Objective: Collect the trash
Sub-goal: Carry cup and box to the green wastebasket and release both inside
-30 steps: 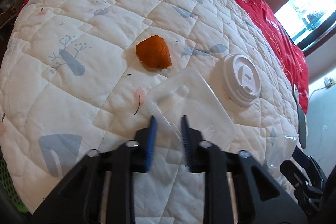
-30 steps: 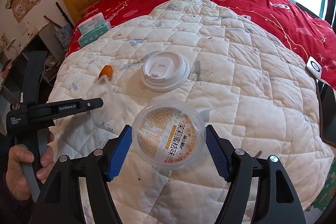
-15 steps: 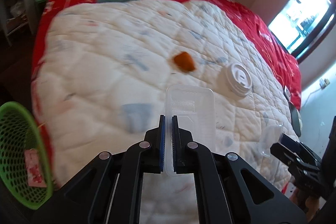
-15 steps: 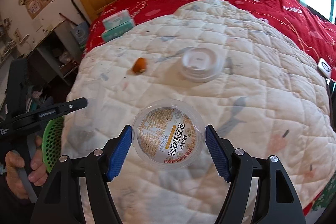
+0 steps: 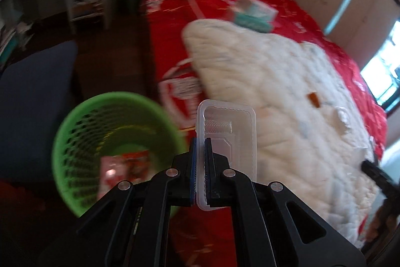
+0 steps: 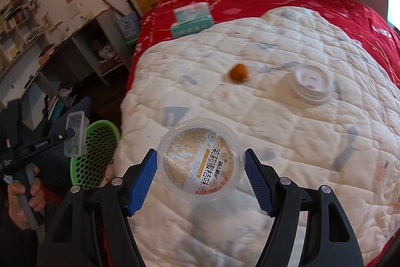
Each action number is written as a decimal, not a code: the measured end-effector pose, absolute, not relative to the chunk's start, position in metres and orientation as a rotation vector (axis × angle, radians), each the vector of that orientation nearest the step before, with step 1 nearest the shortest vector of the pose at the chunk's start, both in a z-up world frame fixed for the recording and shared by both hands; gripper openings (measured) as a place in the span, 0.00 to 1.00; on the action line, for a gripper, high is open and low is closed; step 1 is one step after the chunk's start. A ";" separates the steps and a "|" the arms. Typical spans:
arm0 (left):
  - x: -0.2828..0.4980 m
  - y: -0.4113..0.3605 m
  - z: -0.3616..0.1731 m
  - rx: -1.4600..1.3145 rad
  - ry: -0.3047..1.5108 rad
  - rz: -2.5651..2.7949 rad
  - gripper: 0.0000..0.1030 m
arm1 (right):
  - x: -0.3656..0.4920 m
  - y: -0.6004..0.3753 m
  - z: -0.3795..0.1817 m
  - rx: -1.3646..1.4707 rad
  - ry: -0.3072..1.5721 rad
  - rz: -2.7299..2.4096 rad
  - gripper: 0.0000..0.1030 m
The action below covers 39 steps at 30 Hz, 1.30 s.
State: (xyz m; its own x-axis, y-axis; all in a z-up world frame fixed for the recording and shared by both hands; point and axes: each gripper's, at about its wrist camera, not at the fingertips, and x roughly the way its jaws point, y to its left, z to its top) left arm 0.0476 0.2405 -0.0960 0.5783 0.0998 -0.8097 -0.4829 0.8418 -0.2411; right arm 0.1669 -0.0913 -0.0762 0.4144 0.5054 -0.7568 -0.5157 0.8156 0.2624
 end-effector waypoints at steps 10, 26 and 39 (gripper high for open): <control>0.029 0.293 -0.154 -0.514 1.014 0.456 0.06 | 0.154 -0.046 -0.076 -0.069 0.956 0.697 0.66; -0.002 0.308 -0.159 -0.605 0.982 0.459 0.40 | 0.143 0.003 -0.077 -0.119 0.965 0.775 0.66; -0.066 0.320 -0.125 -0.597 0.896 0.537 0.47 | 0.112 0.100 -0.090 -0.192 1.008 0.953 0.66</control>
